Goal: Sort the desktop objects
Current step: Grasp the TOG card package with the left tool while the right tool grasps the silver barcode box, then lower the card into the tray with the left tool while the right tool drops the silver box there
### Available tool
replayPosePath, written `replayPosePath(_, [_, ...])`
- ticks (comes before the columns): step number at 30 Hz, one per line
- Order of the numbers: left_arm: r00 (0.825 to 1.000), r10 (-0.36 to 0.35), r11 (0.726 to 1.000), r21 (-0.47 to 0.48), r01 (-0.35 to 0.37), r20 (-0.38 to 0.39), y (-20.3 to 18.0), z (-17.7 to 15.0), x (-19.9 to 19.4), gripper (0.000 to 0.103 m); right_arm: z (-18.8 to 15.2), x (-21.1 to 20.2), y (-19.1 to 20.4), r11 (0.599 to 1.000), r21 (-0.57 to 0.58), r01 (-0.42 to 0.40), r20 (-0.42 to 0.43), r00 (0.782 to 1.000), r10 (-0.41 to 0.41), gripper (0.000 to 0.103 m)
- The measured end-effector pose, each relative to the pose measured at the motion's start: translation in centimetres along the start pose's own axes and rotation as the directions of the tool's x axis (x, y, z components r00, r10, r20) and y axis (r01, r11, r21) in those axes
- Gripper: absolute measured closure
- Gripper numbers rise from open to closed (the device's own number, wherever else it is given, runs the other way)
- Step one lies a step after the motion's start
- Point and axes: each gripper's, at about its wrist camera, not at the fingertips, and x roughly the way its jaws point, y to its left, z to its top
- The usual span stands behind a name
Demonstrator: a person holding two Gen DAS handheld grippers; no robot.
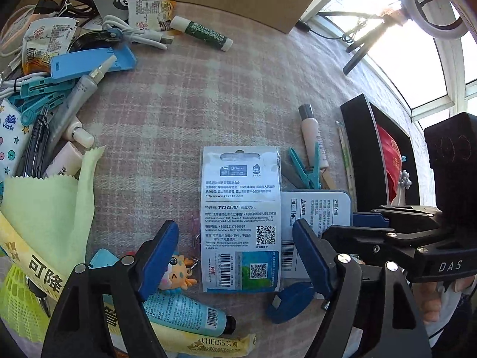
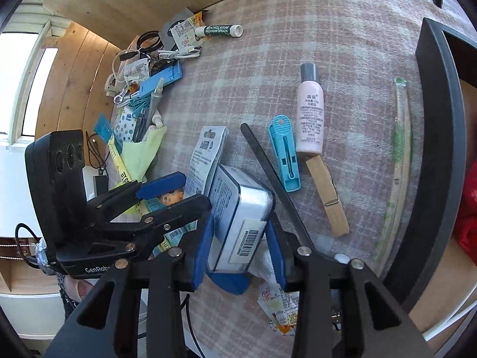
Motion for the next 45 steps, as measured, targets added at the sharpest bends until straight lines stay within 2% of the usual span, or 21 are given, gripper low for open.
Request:
replayPosePath(3, [1.000, 0.012, 1.000, 0.002, -0.012, 0.006, 0.0, 0.4, -0.1, 0.026, 0.3, -0.1, 0.5, 0.999, -0.027, 0.018, 0.001, 1.000, -0.018, 0.070])
replayPosePath(7, [0.999, -0.035, 0.999, -0.026, 0.035, -0.002, 0.5, 0.9, 0.2, 0.032, 0.7, 0.0, 1.3, 0.996, -0.068, 0.058, 0.005, 0.998, -0.058, 0.069])
replayPosePath(11, [0.998, -0.068, 0.997, -0.037, 0.068, 0.002, 0.3, 0.9, 0.0, 0.050, 0.9, 0.1, 0.9, 0.997, -0.061, 0.057, 0.007, 0.998, -0.057, 0.069])
replayPosePath(18, [0.999, -0.019, 0.999, -0.031, 0.021, 0.038, -0.2, 0.5, -0.6, 0.051, 0.5, -1.6, 1.6, 0.996, -0.078, 0.046, 0.058, 0.997, -0.041, 0.078])
replayPosePath(28, [0.994, 0.031, 0.999, -0.037, -0.027, 0.109, -0.3, 0.3, -2.9, 0.051, 0.2, -4.4, 2.2, 0.989, -0.113, 0.092, 0.145, 0.987, -0.075, 0.079])
replayPosePath(37, [0.986, 0.025, 0.998, 0.048, -0.033, 0.166, -5.3, 0.0, -5.0, 0.051, -0.5, -8.9, 2.0, 0.985, -0.116, 0.128, 0.248, 0.964, -0.096, 0.079])
replayPosePath(40, [0.984, 0.022, 0.993, 0.112, -0.042, 0.177, -8.4, -0.2, -5.1, 0.051, -0.9, -11.4, 1.4, 0.981, -0.107, 0.163, 0.301, 0.946, -0.124, 0.079])
replayPosePath(45, [0.986, -0.026, 0.979, 0.205, -0.009, 0.164, -14.3, -0.5, -3.9, 0.051, -2.2, -16.4, -2.0, 0.972, -0.040, 0.231, 0.380, 0.903, -0.199, 0.079])
